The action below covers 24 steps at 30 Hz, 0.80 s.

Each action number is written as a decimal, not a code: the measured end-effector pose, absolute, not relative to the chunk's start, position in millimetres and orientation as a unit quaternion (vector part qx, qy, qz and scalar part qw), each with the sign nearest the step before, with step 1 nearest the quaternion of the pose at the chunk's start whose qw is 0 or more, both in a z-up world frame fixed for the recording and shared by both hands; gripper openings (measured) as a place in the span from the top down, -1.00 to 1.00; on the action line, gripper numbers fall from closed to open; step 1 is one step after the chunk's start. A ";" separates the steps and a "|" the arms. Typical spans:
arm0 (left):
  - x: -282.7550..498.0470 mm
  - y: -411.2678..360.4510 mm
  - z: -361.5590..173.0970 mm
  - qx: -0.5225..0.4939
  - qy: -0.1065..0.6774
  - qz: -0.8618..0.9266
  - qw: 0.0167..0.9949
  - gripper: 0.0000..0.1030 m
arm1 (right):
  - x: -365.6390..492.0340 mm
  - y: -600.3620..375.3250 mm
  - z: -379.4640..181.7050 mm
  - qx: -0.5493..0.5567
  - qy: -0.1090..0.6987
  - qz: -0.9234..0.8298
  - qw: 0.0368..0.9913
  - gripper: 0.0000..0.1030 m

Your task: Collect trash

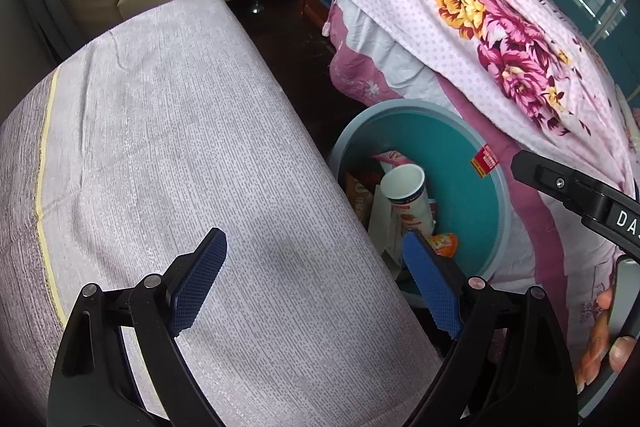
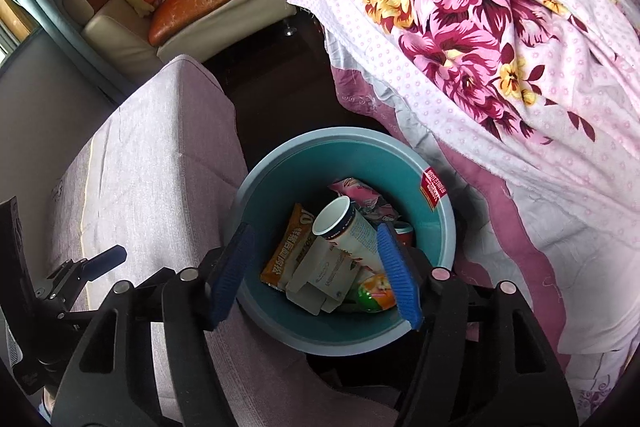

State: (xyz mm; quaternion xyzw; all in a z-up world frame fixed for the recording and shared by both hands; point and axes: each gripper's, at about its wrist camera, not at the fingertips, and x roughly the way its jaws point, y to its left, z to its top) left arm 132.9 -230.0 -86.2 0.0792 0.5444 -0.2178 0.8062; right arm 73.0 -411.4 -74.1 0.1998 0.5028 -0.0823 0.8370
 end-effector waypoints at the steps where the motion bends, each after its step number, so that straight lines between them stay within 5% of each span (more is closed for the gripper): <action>1: 132.3 -229.2 -85.8 0.079 0.544 -0.217 0.807 -0.75 | 72.8 -409.9 -72.3 0.198 0.502 -0.083 0.838 -0.39; 15: 114.3 -199.7 -62.6 0.055 0.518 -0.205 0.829 -0.75 | 53.2 -386.3 -46.2 0.156 0.511 -0.085 0.841 -0.83; 24: 95.3 -165.7 -39.2 0.034 0.511 -0.190 0.837 -0.92 | 25.3 -361.3 -21.0 0.102 0.499 -0.104 0.854 -0.86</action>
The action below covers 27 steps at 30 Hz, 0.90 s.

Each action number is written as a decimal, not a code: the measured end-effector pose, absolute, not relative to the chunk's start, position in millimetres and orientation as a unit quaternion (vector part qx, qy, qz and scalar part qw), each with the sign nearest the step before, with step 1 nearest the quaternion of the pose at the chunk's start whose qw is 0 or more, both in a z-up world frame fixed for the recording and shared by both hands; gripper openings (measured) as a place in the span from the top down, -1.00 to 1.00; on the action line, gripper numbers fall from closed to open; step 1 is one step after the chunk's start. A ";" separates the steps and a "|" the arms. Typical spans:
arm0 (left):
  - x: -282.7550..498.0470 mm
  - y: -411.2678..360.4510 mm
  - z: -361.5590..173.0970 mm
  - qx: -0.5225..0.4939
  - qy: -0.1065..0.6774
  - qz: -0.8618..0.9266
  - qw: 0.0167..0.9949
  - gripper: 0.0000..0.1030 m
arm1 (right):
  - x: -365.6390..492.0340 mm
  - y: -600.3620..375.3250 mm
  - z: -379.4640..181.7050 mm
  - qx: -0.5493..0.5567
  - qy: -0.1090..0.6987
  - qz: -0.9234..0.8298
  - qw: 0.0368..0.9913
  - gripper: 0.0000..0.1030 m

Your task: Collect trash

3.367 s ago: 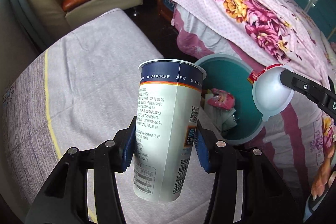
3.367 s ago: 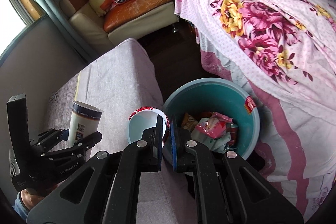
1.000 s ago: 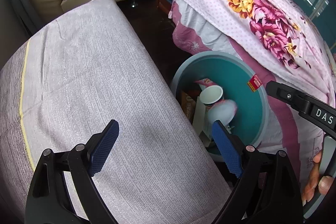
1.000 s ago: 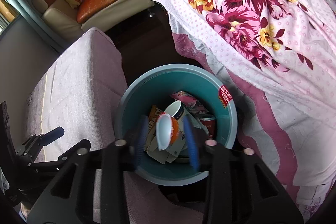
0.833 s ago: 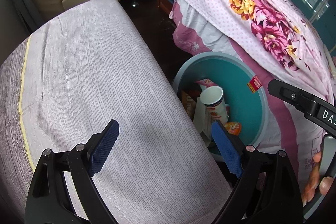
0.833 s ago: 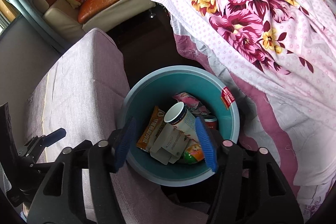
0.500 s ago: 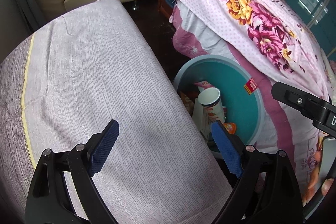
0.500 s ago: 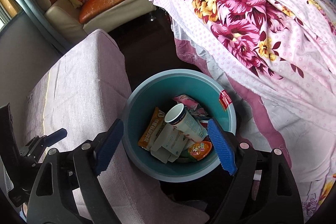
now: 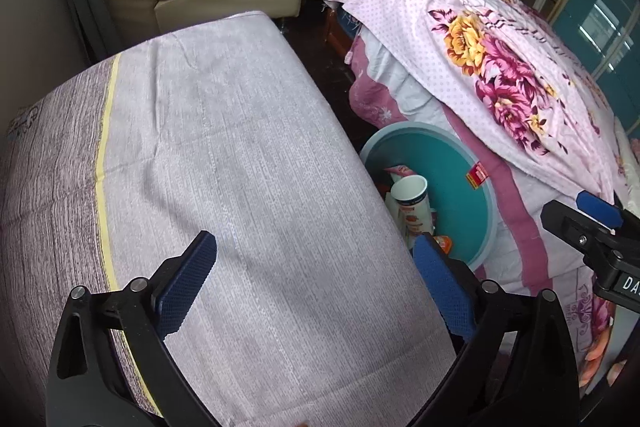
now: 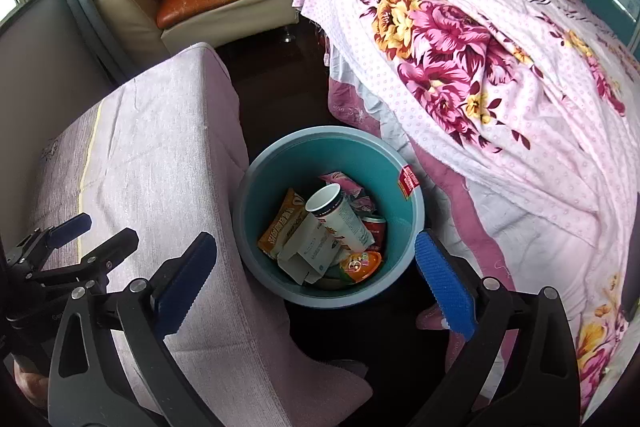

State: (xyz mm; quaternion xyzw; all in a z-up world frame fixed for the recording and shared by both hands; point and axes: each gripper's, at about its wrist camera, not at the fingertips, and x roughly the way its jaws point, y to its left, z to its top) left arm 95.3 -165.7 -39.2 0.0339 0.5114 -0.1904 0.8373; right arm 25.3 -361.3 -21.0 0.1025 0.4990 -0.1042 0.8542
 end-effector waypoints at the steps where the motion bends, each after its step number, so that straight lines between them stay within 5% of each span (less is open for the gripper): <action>1: 92.8 -161.8 -36.9 0.033 0.509 -0.187 0.840 -0.92 | 22.0 -358.7 -17.6 0.097 0.496 -0.105 0.856 -0.86; 27: 39.4 -84.7 -24.5 0.017 0.491 -0.135 0.860 -0.92 | -18.3 -287.8 1.1 0.044 0.492 -0.064 0.867 -0.86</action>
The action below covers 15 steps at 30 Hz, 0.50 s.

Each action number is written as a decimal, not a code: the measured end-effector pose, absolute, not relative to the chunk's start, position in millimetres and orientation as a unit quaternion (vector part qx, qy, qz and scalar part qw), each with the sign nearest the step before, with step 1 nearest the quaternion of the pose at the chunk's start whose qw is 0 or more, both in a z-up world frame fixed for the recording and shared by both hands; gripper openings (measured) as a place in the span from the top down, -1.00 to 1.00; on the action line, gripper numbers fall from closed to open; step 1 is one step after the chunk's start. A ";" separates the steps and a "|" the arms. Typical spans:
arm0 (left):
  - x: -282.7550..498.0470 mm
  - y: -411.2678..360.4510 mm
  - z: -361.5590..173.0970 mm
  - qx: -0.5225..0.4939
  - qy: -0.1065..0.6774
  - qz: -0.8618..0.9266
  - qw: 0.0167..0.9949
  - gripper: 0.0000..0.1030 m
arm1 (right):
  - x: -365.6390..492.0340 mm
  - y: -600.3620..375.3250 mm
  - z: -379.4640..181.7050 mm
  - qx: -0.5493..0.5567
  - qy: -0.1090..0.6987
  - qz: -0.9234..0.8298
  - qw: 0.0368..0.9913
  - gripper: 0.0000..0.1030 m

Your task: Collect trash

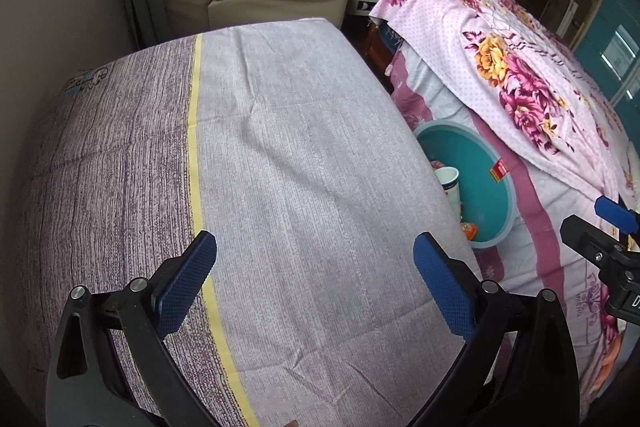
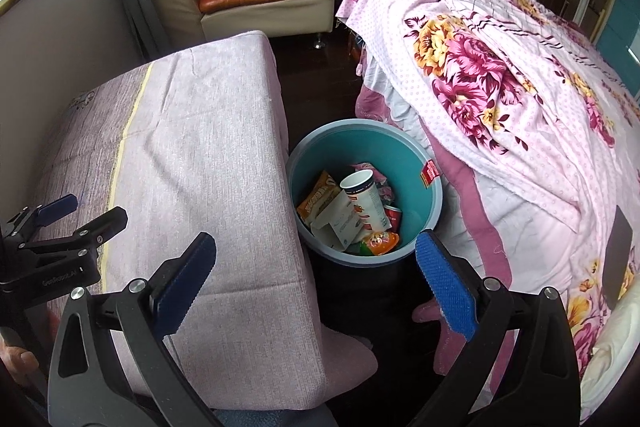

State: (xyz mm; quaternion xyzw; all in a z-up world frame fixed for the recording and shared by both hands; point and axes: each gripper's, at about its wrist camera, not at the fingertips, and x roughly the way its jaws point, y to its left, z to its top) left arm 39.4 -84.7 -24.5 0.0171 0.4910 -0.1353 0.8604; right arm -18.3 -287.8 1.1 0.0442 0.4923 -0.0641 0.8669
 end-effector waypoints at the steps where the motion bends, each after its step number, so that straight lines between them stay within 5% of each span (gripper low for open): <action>1: 39.2 -84.2 -24.9 0.018 0.491 -0.134 0.861 -0.92 | -17.7 -288.0 0.4 0.045 0.493 -0.064 0.867 -0.86; 15: 45.7 -82.8 -38.2 0.020 0.492 -0.116 0.863 -0.92 | -5.0 -294.1 -20.9 0.059 0.509 -0.063 0.856 -0.86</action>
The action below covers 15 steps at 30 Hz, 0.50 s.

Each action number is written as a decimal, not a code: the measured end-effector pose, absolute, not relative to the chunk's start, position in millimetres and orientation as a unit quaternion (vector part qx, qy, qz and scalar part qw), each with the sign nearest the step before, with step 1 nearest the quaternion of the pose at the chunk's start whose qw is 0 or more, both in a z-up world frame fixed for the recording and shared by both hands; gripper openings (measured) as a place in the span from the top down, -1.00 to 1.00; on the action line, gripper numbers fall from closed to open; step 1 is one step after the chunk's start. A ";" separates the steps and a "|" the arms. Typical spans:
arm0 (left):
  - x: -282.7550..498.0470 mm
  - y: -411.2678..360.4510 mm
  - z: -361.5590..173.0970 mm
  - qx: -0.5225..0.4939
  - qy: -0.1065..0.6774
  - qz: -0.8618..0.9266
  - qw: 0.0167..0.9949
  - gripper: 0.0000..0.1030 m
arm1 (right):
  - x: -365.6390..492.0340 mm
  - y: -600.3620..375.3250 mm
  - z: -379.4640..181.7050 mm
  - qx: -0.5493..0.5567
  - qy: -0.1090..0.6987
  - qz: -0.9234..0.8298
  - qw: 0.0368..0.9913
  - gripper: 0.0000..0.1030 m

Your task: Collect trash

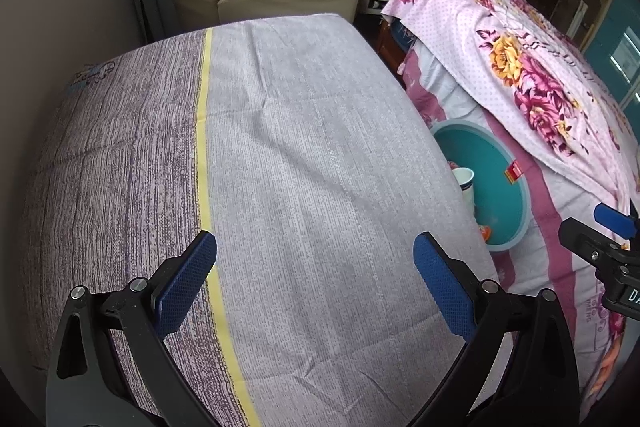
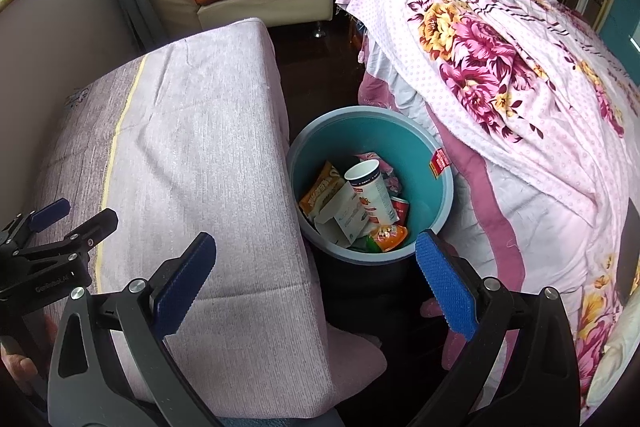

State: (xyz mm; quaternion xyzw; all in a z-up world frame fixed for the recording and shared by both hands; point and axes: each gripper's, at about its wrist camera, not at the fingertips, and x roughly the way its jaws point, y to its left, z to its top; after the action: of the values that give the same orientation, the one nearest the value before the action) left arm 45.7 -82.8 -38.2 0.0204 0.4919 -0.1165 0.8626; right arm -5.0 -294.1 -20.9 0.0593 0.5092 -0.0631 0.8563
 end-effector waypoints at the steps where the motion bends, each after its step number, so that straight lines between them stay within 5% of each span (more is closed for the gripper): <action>1: 46.0 -83.1 -38.6 0.022 0.491 -0.117 0.863 -0.92 | -4.2 -294.4 -23.0 0.060 0.510 -0.063 0.855 -0.86; 15: 50.7 -89.7 -46.9 0.034 0.490 -0.111 0.864 -0.92 | 6.3 -304.9 -38.7 0.069 0.523 -0.068 0.847 -0.86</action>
State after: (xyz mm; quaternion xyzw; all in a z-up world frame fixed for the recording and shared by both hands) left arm 50.7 -89.7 -46.9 0.0344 0.4897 -0.1114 0.8641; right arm 6.3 -304.9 -38.7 0.0689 0.5228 -0.0676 0.8469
